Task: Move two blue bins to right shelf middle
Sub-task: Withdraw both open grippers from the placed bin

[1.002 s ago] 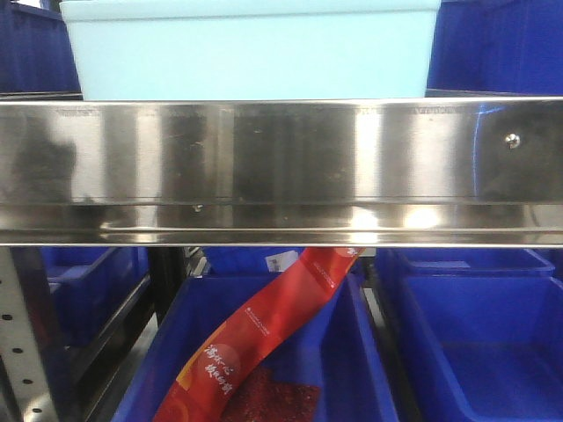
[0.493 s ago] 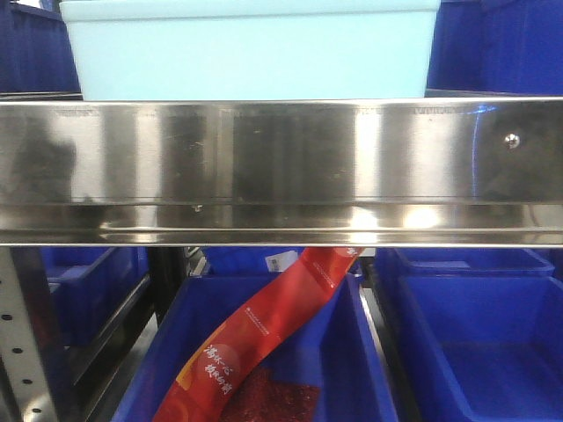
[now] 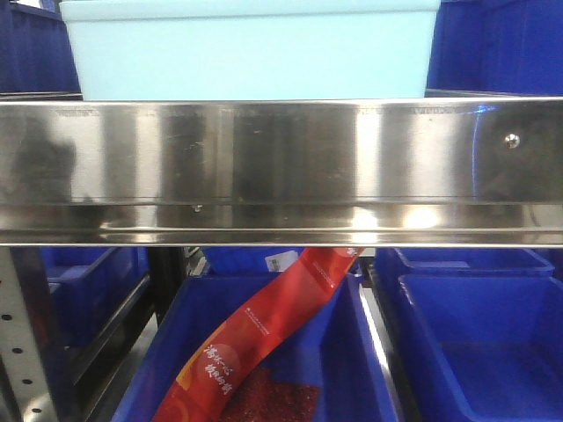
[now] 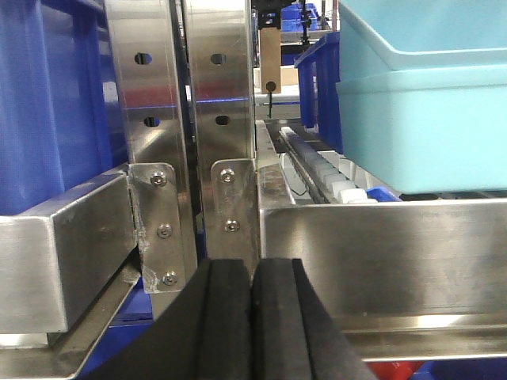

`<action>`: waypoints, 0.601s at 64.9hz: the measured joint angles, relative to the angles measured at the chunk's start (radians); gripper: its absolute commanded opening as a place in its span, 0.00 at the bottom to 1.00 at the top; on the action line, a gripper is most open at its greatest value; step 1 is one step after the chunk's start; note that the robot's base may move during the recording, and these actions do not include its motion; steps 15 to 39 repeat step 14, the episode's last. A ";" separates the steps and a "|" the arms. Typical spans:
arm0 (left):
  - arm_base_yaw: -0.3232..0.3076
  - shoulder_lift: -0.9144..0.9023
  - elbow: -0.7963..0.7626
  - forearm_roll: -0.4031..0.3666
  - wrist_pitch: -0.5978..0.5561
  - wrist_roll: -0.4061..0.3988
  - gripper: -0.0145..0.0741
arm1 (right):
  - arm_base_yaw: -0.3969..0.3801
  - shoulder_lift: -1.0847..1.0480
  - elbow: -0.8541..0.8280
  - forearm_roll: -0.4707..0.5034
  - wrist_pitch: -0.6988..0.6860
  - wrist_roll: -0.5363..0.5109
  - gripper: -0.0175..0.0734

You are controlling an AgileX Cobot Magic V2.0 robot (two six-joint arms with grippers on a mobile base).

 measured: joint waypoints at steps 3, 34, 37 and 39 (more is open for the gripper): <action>0.000 0.000 0.000 0.000 0.000 0.000 0.04 | 0.000 0.000 0.000 0.000 0.000 0.000 0.01; 0.000 0.000 0.000 0.000 0.000 0.000 0.04 | 0.000 0.000 0.000 0.000 0.000 0.000 0.01; 0.000 0.000 0.000 0.000 0.000 0.000 0.04 | 0.000 0.000 0.000 0.000 0.000 0.000 0.01; 0.000 0.000 0.000 0.000 0.000 0.000 0.04 | 0.000 0.000 0.000 0.000 0.000 0.000 0.01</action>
